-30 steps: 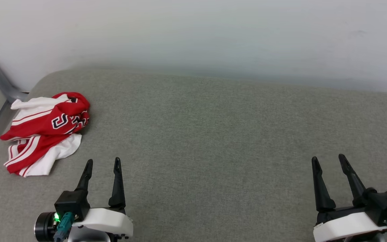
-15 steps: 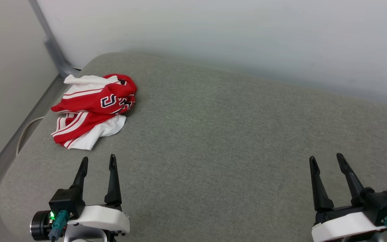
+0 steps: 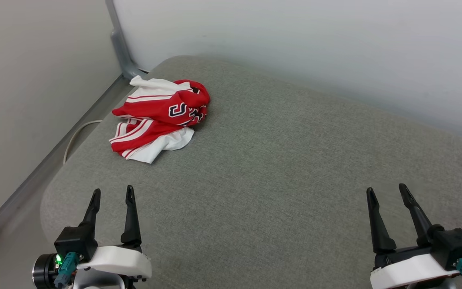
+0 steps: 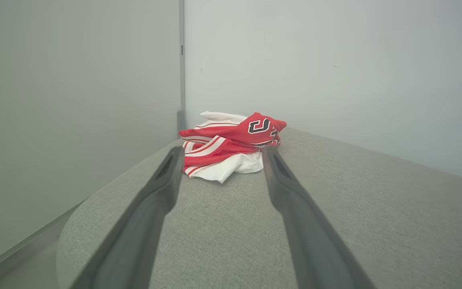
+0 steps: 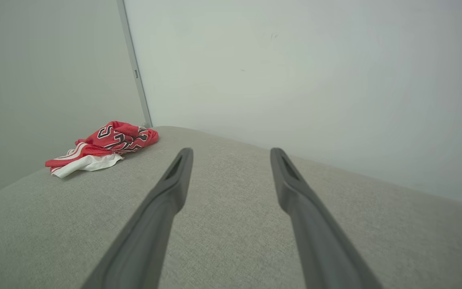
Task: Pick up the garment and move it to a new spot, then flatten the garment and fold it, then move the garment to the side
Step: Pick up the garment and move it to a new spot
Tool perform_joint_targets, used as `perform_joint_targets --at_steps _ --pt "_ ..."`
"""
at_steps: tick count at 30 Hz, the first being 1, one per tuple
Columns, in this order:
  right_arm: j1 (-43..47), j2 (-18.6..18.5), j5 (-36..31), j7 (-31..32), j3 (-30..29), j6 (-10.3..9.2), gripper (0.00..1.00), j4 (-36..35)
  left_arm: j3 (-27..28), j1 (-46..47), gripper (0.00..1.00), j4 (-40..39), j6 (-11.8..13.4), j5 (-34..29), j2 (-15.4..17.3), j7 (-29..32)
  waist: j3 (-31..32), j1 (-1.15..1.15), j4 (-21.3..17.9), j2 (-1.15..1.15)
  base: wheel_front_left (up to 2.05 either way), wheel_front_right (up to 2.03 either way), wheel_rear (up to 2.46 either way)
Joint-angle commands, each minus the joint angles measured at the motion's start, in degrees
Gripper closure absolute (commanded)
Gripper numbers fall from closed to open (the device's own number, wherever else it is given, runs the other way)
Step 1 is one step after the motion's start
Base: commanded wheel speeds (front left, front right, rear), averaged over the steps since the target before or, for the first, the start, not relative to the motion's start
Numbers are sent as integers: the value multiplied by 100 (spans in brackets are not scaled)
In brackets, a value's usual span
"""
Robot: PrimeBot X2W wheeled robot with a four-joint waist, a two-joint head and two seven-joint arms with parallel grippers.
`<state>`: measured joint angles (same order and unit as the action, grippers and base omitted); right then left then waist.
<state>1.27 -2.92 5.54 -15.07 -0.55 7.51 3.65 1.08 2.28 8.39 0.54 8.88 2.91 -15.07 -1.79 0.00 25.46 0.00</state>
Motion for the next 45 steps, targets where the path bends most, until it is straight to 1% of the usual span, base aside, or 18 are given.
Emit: perform_joint_targets --at_steps 1,8,11,13,15,20,23,25,27,30,32,34,37,39,41,42,43,45 --pt "35 8 1 -16 -2 -4 0 -12 19 -44 0 -2 28 28 -5 -16 -16 0 80 0 0 0 0" --pt "-37 8 -33 -16 -1 -4 0 -20 38 -71 0 -3 46 66 -4 -16 -61 0 192 0 0 0 0" --pt "-69 8 -43 -16 26 -4 0 -18 54 -42 0 6 77 75 -4 -16 -79 0 150 0 0 0 0" --pt "-91 8 -56 -16 48 -4 0 -8 91 14 0 18 53 68 -4 -16 -96 0 92 0 0 0 0" --pt "-123 8 -81 -16 53 -4 0 -25 168 125 0 14 -22 29 -4 -16 -146 0 15 0 0 0 0" --pt "-279 8 -241 -15 70 -4 0 -113 528 647 0 74 -343 -44 14 -16 -427 0 -225 0 0 0 0" --pt "-435 8 -397 -16 84 -4 0 -175 857 1191 0 141 -533 21 138 -15 -744 0 -418 0 0 0 0" --pt "-566 8 -512 -16 64 -4 0 -235 1075 1596 0 190 -610 75 220 -15 -981 0 -533 0 0 0 0" --pt "-701 7 -627 -16 21 -4 0 -301 1308 2037 0 289 -686 162 405 -15 -1227 0 -648 0 0 0 0" --pt "-859 7 -762 -16 -32 -4 0 -404 1429 2617 0 478 -760 318 604 -15 -1559 0 -791 0 0 0 0" --pt "-948 7 -853 -15 -65 -4 0 -485 1418 2949 0 606 -785 272 901 -16 -1760 0 -871 0 0 0 0" --pt "-1029 7 -937 -16 -84 -4 0 -575 1364 3277 0 759 -788 357 1104 -15 -1950 0 -932 0 0 0 0" --pt "-1106 7 -1040 -15 -144 -4 0 -690 1070 3699 0 1135 -798 691 1451 -15 -2156 0 -990 0 0 0 0" --pt "-1157 7 -1076 -16 -186 -4 0 -772 820 3941 0 1480 -794 1030 1795 70 -2289 0 -1024 0 0 0 0" --pt "-1207 8 -1120 -16 -203 -4 0 -858 548 4168 0 1723 -795 1445 2029 303 -2405 0 -1065 0 0 0 0" --pt "-1226 7 -1152 -15 -213 -4 0 -895 401 4252 0 1865 -796 1652 2195 523 -2459 0 -1087 0 0 0 0" --pt "-1226 7 -1152 -15 -213 -4 0 -895 401 4252 0 1865 -796 1652 2195 523 -2459 0 -1087 0 0 0 0" --pt "-1267 7 -1192 -15 -229 -4 0 -965 124 4442 0 2049 -796 2090 2510 909 -2570 0 -1126 0 0 0 0"
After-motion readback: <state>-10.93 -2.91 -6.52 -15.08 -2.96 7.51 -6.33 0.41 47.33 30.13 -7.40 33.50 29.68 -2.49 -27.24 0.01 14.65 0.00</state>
